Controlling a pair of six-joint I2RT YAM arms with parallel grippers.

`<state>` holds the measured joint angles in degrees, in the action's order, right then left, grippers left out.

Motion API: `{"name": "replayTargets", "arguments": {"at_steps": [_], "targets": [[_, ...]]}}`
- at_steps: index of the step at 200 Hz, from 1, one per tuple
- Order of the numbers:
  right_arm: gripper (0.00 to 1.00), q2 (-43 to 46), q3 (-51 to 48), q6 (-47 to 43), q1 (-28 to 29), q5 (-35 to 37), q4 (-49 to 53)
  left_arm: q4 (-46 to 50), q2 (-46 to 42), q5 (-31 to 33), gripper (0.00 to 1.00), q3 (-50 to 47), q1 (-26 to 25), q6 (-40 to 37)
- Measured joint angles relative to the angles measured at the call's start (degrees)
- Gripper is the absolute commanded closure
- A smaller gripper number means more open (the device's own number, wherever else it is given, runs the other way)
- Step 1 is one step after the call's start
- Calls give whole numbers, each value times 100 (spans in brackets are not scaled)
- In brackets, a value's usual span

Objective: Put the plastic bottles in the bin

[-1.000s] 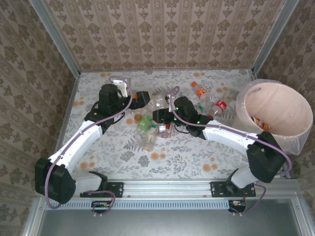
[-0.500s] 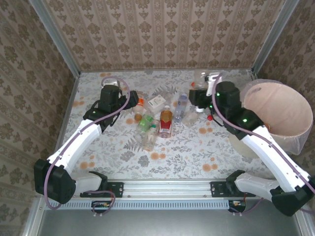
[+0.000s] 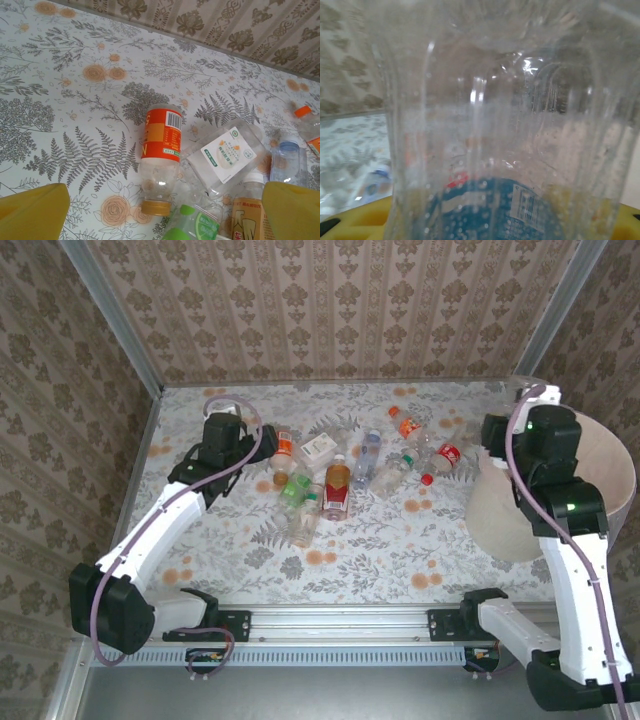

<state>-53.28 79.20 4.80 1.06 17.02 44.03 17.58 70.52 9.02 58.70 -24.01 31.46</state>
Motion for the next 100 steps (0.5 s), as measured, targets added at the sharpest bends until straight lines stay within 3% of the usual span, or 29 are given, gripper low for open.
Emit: {"name": "replayTargets", "arguments": {"at_steps": [48,100], "targets": [[47,-374,428,-240,-1353,-363,957,48,146,-715,0,35,619,782],[45,-868,448,-367,-1858,-339,1659,105,315,-1429,0,-46,916,1814]]}}
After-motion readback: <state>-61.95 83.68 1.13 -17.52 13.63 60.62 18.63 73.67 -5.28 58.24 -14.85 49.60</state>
